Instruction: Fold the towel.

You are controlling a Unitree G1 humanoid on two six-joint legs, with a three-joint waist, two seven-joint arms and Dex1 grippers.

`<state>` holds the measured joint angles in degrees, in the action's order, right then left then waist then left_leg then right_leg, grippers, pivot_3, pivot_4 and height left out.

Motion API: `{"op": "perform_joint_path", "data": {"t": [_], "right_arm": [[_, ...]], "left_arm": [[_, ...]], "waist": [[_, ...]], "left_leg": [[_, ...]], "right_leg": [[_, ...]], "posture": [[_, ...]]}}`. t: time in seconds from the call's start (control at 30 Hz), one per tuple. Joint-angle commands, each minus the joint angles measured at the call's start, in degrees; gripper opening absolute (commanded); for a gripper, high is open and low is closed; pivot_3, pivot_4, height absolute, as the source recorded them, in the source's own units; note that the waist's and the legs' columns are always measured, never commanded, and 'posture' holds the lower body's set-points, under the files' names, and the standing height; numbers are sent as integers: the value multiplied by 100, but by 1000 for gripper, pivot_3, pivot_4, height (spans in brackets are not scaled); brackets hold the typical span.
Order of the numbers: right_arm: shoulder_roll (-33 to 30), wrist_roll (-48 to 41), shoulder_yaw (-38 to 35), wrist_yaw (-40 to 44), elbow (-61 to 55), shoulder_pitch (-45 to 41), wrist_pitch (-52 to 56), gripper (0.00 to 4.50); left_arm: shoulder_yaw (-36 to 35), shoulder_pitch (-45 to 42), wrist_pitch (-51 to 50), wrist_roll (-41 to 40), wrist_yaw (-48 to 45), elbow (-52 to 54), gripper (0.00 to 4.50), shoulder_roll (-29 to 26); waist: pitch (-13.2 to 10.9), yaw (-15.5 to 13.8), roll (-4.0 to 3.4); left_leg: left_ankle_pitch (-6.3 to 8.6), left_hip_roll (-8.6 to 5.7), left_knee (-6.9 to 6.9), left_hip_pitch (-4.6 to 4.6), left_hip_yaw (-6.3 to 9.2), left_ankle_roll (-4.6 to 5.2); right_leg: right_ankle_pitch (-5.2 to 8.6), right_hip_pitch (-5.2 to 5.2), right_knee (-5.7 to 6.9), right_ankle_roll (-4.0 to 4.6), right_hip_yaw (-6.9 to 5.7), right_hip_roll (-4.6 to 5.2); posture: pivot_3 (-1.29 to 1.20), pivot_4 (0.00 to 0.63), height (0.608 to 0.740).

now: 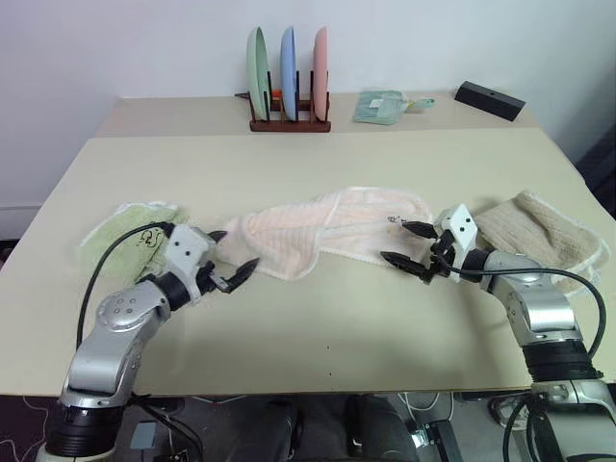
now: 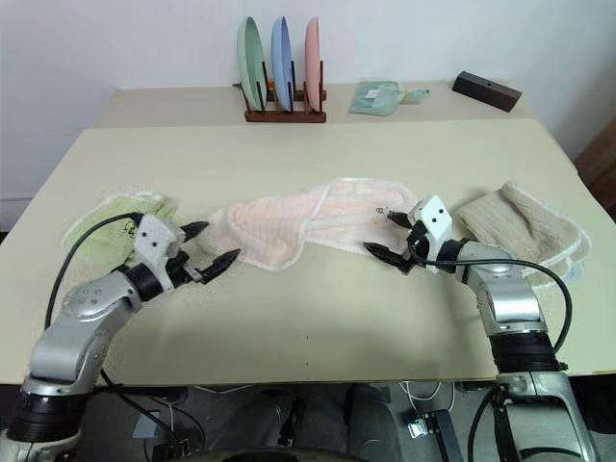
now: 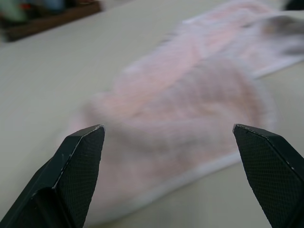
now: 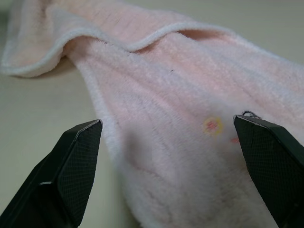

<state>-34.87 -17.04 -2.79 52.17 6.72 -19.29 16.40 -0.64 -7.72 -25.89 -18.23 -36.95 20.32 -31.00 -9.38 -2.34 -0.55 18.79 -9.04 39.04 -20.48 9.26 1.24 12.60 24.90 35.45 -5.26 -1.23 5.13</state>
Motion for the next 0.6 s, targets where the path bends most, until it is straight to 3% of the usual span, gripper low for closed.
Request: {"op": "perform_joint_path", "data": {"t": [0.03,0.3,0.53,0.6], "right_arm": [[-18,-74,-92,-133,-502,72,121,4500],[21,-104,-144,-349,-955,479,232,4500],[69,-86,-147,-483,-963,505,176,4500],[69,-83,-140,-502,-971,522,156,4500]], "left_arm": [[699,-491,-141,328,-119,47,4414,-5],[2134,-1564,-439,1310,-135,-837,4414,299],[2322,-1882,-1755,1326,100,-1099,4414,965],[2277,-1832,-2096,1327,212,-1027,3892,1058]], "waist": [[0,-8,0],[0,2,0],[1,3,1],[1,-2,1]], "left_leg": [[0,0,1,1,-1,0],[0,0,-2,1,-2,0],[-1,0,1,2,-4,1],[-1,0,1,4,-5,1]], "right_leg": [[0,-1,0,0,0,0],[0,1,0,-1,5,-4],[-1,1,3,-1,9,-5],[-1,0,3,-2,11,-5]], "posture": [[0,150,740],[0,150,740],[0,150,740],[0,150,740]]}}
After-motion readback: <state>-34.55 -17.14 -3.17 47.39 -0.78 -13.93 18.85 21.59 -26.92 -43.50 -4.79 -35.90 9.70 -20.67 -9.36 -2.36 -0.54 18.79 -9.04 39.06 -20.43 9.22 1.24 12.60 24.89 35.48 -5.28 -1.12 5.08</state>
